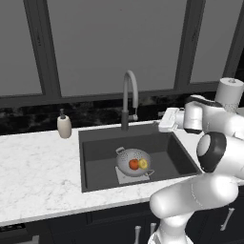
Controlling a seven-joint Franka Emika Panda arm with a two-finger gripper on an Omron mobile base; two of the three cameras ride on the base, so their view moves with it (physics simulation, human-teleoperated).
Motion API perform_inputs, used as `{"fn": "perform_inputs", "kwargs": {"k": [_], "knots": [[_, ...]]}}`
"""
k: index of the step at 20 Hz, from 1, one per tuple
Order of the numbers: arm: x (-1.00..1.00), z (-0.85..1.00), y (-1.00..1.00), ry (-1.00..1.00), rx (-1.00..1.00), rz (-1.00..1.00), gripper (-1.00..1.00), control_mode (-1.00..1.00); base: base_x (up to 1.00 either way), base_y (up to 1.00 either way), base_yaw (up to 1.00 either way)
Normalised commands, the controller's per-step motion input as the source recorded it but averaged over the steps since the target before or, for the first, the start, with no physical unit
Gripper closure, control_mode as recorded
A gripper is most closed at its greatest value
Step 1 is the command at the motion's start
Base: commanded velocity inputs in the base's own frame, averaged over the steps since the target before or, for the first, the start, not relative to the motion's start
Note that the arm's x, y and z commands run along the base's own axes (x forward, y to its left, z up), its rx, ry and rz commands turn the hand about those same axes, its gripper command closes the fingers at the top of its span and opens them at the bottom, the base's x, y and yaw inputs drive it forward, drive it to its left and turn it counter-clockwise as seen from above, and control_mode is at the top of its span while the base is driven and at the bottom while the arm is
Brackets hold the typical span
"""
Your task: Put the colander in the sink, put the orange, kiwi in the colander, and turn on the sink faucet and pour water over the colander.
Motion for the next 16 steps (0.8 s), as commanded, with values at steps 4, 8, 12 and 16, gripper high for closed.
{"fn": "perform_inputs", "kwargs": {"k": [4,8,12,16], "knots": [[0.41,0.1,0.05,-0.14,0.12,0.0,-1.0,-1.0,0.0,0.0,0.0],[0.24,0.12,0.09,-0.12,0.06,0.0,-1.0,-1.0,0.0,0.0,0.0],[0.11,0.01,0.06,-0.16,0.05,0.0,-1.0,-1.0,0.0,0.0,0.0],[0.14,0.01,0.07,-0.16,0.01,0.0,-1.0,-1.0,0.0,0.0,0.0]]}}
